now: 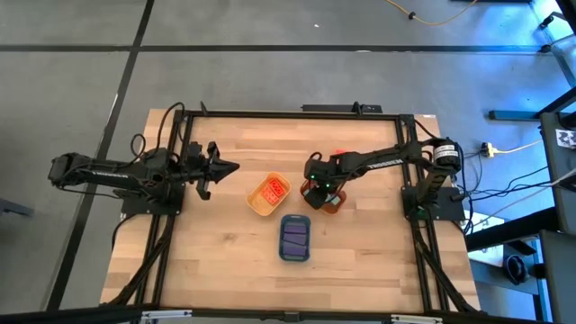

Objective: Sort & place blocks by color
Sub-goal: Put the light blue block into the orange bin, then put the orange studded block into the yellow bin

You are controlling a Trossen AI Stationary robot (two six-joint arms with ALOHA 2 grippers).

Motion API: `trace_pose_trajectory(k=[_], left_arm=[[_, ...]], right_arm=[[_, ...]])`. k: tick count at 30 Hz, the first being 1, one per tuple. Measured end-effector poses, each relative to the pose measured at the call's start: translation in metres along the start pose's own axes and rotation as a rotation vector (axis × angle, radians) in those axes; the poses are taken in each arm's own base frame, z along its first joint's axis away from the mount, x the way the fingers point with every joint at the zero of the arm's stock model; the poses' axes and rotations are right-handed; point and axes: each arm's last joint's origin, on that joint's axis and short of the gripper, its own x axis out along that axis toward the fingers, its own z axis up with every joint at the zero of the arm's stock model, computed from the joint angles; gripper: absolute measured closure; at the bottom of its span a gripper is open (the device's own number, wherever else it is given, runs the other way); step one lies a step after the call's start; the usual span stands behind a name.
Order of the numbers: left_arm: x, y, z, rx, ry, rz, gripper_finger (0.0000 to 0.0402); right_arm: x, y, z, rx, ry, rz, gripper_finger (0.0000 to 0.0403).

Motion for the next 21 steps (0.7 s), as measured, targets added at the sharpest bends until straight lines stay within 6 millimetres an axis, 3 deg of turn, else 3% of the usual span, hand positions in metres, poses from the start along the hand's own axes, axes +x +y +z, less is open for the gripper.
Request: trace_pose_trajectory(k=[6,9,16,21], left_arm=[[0.0,0.0,0.0,0.0,0.001,-0.002,0.0401],[0.0,0.0,0.0,0.0,0.001,-0.002,0.0401],[0.0,0.0,0.0,0.0,-0.001,0.0,0.0401],[0.0,0.0,0.0,-0.001,-0.006,0.002,0.0401]], right_arm=[[-0.006,0.001,0.001,-0.022,0.064,0.004,0.0112],[-0.02,0.003,0.006,-0.071,0.101,-0.037,0.0076],[-0.077,0.007,0.013,-0.224,-0.038,-0.116,0.007],[-0.123,-0.007,-0.009,-0.233,-0.211,-0.12,0.0074]])
